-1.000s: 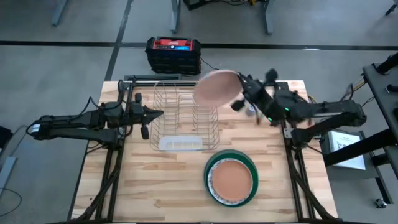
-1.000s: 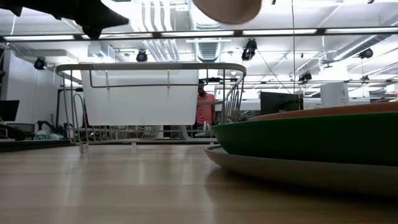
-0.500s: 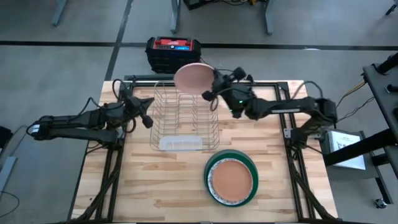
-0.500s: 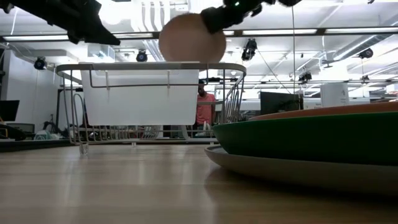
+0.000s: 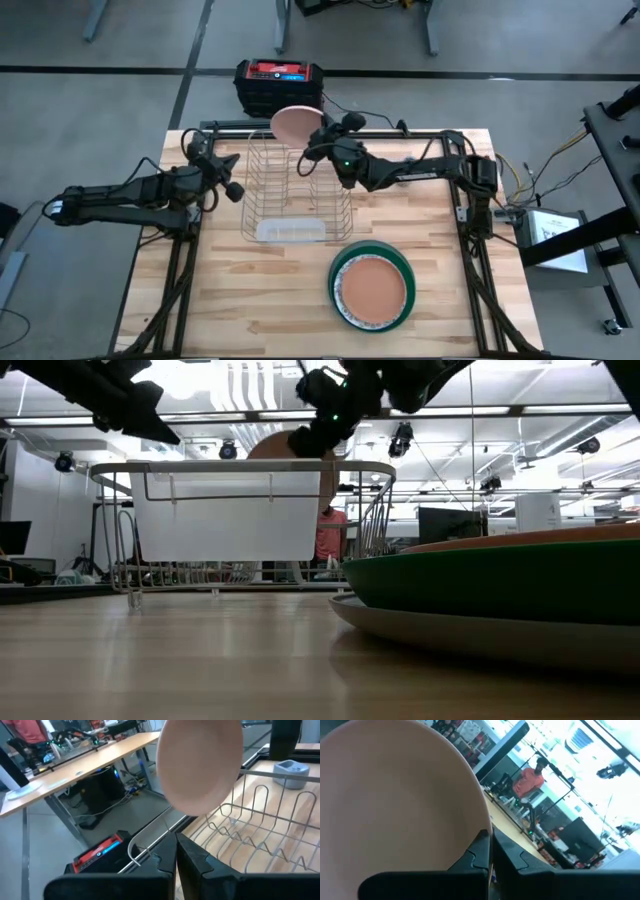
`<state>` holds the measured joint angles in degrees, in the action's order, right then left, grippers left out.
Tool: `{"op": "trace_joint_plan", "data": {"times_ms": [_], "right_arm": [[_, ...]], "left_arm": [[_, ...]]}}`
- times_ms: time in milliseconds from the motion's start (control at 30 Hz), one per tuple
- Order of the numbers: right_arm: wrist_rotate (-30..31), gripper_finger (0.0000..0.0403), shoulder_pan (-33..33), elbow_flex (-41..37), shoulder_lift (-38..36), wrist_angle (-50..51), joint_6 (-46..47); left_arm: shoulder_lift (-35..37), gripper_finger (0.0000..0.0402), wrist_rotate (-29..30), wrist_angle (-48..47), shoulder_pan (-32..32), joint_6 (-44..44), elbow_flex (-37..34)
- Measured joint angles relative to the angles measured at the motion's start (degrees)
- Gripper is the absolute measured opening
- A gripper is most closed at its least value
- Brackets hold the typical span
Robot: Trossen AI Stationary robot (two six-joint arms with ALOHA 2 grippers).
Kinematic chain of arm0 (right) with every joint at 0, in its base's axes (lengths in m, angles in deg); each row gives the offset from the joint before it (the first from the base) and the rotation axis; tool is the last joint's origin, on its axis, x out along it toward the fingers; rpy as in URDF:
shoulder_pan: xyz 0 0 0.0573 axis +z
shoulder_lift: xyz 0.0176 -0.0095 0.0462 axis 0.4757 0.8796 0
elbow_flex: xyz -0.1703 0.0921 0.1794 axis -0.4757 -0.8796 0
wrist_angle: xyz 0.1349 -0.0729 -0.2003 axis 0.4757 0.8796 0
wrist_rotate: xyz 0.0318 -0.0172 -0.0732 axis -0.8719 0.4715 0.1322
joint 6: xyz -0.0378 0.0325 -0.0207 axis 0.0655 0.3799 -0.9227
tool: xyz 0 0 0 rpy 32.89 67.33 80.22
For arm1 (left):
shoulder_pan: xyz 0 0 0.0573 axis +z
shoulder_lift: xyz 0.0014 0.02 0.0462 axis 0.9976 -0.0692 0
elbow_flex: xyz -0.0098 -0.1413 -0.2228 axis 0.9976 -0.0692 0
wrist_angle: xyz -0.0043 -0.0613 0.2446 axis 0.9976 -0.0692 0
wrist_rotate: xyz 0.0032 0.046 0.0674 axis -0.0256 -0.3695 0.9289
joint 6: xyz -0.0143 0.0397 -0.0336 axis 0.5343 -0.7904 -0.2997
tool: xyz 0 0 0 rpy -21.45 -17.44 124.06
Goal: Sort dishes
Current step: Put the pink plate in the dish rack
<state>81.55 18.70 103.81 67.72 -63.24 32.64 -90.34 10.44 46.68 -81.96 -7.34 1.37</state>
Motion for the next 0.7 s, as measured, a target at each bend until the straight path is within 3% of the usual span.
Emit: {"op": "trace_joint_plan", "data": {"times_ms": [700], "right_arm": [[-9.8, 0.0, -2.6, 0.0, 1.8, 1.8, 0.4]], "left_arm": [[3.5, 0.0, 0.0, -2.2, 0.0, 1.2, 0.0]]}}
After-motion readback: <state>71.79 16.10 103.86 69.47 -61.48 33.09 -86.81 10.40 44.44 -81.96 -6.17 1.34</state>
